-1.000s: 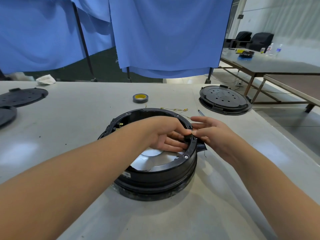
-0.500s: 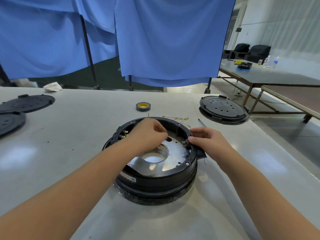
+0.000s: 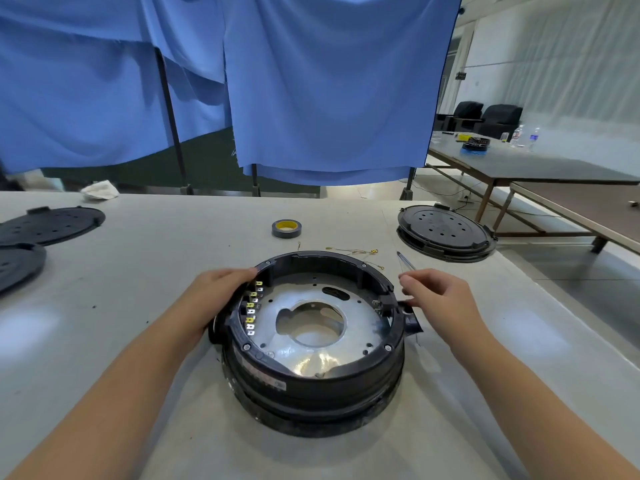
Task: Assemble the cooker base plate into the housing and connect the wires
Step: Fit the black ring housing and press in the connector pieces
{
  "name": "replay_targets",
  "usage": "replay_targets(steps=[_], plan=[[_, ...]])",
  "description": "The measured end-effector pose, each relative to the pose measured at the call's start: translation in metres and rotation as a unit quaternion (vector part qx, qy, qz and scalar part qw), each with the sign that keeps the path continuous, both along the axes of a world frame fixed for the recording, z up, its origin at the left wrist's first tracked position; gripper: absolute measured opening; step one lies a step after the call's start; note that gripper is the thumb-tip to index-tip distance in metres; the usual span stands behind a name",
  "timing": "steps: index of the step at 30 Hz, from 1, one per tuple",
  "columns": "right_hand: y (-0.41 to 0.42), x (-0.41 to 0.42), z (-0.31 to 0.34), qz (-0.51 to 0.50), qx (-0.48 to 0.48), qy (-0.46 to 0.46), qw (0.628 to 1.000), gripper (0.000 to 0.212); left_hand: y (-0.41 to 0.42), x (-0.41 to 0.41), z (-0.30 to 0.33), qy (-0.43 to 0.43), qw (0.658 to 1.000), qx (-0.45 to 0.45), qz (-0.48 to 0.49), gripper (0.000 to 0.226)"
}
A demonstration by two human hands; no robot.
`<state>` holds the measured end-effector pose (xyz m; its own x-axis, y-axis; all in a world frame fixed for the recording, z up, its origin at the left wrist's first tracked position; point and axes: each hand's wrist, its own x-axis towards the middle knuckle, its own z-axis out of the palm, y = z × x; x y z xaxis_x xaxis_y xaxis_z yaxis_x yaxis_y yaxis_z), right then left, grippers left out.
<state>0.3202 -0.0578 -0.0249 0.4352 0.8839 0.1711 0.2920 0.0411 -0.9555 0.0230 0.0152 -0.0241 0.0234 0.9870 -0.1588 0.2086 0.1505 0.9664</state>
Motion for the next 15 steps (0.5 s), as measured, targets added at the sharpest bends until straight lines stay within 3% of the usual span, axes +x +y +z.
replay_targets(steps=[4, 7, 10, 15], plan=[[0.017, 0.006, 0.011, 0.061, -0.087, -0.051, 0.993, 0.008, -0.007, -0.005, -0.002, -0.033, 0.996, -0.034, -0.079, 0.024], [0.025, 0.0, 0.016, 0.121, -0.152, -0.068, 0.979, 0.017, -0.008, -0.004, 0.0, -0.045, 0.995, -0.024, -0.082, 0.015], [0.028, -0.006, 0.018, 0.126, -0.156, -0.064, 0.978, 0.028, -0.012, 0.001, -0.001, -0.062, 0.997, -0.006, -0.042, 0.017], [0.018, -0.007, 0.022, 0.153, -0.133, 0.006, 0.979, 0.021, -0.015, 0.001, 0.004, -0.156, 0.988, 0.007, -0.02, 0.023]])
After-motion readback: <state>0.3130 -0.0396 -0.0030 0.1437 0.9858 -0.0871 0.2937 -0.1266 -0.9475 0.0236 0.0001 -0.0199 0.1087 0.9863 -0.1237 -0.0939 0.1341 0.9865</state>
